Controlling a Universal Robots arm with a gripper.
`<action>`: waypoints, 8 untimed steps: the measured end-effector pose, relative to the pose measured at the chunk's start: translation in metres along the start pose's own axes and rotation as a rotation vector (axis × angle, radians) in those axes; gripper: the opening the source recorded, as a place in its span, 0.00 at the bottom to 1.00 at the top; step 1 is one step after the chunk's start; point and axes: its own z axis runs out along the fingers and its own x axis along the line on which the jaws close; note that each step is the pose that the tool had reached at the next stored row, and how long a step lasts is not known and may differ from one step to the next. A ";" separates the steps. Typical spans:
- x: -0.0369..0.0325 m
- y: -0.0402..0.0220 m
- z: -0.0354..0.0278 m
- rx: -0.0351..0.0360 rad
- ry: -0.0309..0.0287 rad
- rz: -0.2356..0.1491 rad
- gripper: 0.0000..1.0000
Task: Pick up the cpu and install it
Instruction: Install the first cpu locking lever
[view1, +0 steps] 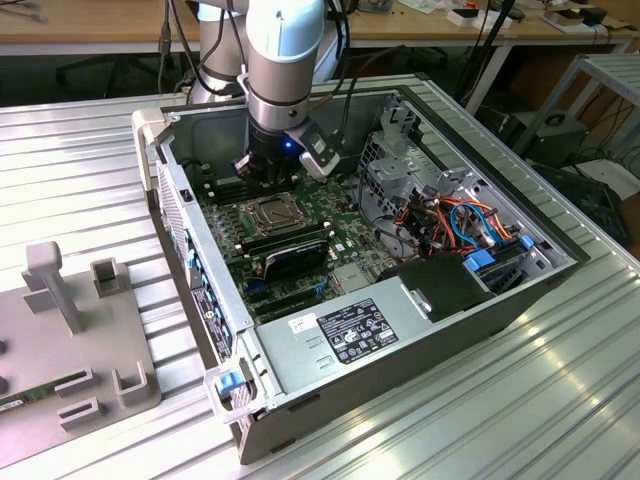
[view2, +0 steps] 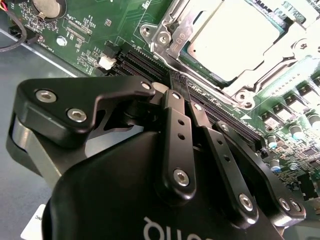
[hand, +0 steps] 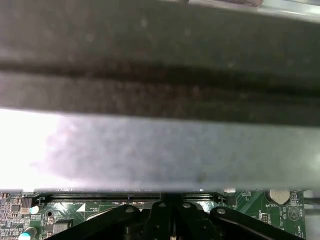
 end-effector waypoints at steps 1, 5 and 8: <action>0.0000 0.0000 0.0003 0.0000 0.0000 0.000 0.11; 0.0004 0.0004 0.0009 0.0006 -0.0001 0.000 0.11; 0.0006 0.0013 0.0003 0.0018 0.0008 0.002 0.11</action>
